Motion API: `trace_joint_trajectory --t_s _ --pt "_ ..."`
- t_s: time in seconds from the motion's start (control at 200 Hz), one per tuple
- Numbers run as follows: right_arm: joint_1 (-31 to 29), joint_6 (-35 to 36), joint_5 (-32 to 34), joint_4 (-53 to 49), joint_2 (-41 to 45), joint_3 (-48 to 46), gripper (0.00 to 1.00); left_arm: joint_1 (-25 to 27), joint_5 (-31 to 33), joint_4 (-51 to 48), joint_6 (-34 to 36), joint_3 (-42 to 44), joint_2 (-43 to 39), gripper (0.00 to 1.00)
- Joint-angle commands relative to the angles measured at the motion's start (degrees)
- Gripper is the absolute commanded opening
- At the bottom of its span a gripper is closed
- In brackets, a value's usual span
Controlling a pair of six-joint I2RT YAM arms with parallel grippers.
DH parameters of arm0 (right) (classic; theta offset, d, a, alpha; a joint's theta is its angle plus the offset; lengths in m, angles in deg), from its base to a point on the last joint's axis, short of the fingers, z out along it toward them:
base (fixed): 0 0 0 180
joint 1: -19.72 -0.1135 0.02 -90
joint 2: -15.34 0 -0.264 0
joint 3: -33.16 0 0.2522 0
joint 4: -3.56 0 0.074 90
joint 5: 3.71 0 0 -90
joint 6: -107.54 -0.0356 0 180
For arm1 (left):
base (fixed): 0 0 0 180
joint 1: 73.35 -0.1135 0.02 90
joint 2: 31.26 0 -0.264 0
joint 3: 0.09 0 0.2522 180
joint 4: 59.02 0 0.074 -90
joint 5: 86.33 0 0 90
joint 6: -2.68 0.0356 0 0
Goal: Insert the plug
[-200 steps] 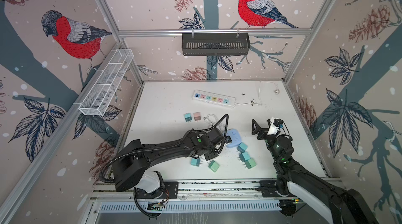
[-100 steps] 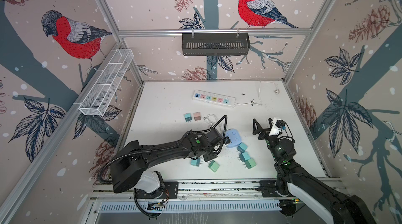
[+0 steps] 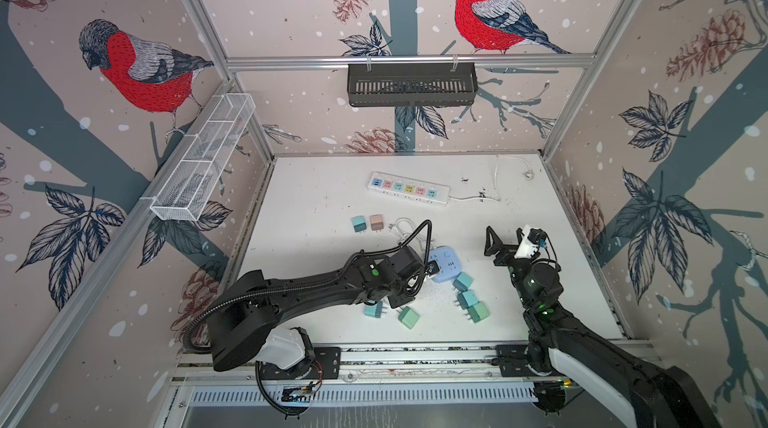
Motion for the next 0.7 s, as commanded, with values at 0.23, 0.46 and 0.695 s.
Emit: trace_joint_trajectory --t_s 0.23,0.46,0.695 --pt "0.05 -1.52 3.60 0.84 -1.94 1.13 1.00 -0.13 -2.07 -0.42 1.07 0.49 -0.09 0.00" --pt "0.15 -11.15 2.27 -22.93 -5.92 15.98 1.00 -0.22 -2.18 -1.53 1.75 -0.56 2.69 0.00" --pt "-2.42 -31.09 -17.69 -34.70 -5.55 28.54 1.00 -0.44 -1.93 -2.58 2.05 -1.17 4.15 0.00"
